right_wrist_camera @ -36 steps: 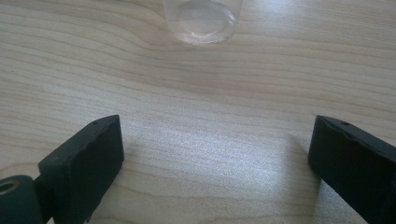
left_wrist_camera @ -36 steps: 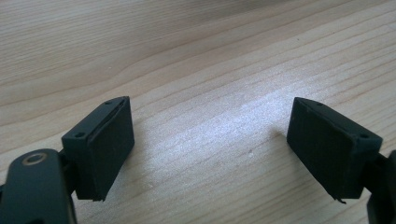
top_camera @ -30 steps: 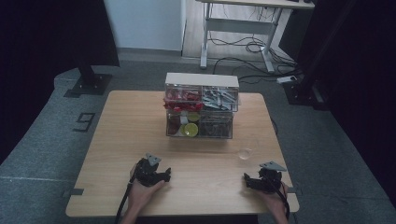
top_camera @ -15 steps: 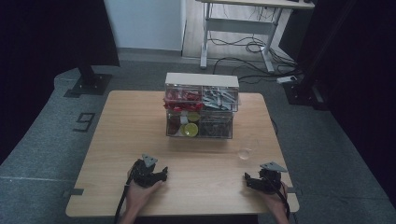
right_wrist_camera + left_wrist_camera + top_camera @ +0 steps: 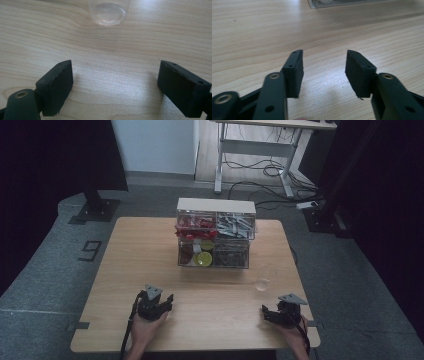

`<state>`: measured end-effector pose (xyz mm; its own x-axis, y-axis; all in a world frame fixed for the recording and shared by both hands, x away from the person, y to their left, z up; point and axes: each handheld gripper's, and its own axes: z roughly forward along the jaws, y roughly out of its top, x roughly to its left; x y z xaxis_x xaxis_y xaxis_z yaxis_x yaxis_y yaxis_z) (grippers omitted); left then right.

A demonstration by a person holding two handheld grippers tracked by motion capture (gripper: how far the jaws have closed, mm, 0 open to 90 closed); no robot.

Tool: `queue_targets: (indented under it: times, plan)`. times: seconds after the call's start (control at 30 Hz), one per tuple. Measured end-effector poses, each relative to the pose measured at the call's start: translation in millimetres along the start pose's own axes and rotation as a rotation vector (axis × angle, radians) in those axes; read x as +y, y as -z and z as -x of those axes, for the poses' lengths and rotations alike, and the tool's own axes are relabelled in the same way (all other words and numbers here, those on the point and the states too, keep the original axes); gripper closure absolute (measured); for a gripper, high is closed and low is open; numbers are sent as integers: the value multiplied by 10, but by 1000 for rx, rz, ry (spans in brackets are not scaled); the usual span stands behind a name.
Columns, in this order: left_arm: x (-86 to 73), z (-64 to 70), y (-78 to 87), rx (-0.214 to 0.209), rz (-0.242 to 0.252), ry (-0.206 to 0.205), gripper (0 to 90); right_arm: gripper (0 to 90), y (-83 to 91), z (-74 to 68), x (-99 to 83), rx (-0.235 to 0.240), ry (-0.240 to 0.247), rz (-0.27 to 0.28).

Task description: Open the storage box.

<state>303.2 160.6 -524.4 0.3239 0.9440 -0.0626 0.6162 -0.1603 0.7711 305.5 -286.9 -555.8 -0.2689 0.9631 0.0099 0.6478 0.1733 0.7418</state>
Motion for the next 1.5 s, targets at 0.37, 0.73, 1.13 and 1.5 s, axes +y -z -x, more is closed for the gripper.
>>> queue_targets:
  times: [0.37, 0.73, 1.13, 1.5]
  plan:
    - [24, -79, 129, -96, 39, 26, 815, 139, 1, -3, -1, 0, -1, 2]
    - [124, -37, 128, -166, 18, 7, 900, 147, 7, -7, -5, 0, -1, 2]
    - [258, -19, 26, -194, 22, 9, 900, 154, 15, -15, -12, -3, -5, 4]
    - [420, 15, -136, -220, 9, 6, 900, 163, 30, -18, -24, 2, -1, 6]
